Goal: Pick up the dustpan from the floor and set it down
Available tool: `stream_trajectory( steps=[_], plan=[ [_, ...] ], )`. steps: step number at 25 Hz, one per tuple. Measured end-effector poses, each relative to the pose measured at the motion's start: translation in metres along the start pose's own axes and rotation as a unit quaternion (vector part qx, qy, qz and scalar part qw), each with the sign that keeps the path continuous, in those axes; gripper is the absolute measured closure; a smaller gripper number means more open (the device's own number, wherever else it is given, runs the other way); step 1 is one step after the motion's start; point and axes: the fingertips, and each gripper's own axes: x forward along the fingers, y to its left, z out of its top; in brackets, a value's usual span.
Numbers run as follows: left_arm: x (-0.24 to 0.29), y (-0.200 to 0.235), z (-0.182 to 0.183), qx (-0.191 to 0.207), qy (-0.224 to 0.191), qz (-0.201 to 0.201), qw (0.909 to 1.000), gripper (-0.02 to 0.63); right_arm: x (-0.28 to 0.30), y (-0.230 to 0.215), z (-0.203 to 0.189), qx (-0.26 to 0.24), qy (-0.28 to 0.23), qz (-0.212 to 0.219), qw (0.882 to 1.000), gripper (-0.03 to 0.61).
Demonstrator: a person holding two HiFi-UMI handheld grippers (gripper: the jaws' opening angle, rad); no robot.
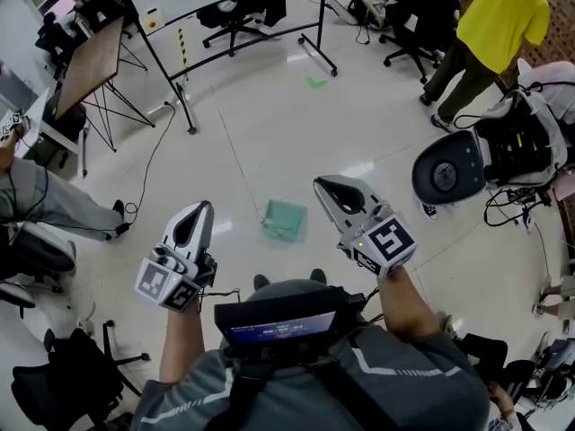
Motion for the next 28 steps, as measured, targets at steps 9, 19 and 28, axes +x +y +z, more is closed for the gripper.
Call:
stream_trajectory(
  steps=[9, 19, 28],
  plan=[
    [0.01, 0.016, -0.007, -0.005, 0.005, -0.002, 1.0, 0.594, 0.014, -0.008, -0.002, -0.002, 0.0, -0.007, 1.0, 0.561],
    [0.027, 0.041, -0.058, -0.017, 0.037, 0.01, 0.9991, 0.594, 0.043, -0.024, -0.05, 0.009, 0.044, 0.006, 0.999, 0.561],
    [0.04, 0.092, -0.184, -0.072, 0.116, 0.027, 0.9903, 0.597, 0.1, -0.029, -0.192, 0.034, 0.149, 0.053, 0.987, 0.467]
  ],
)
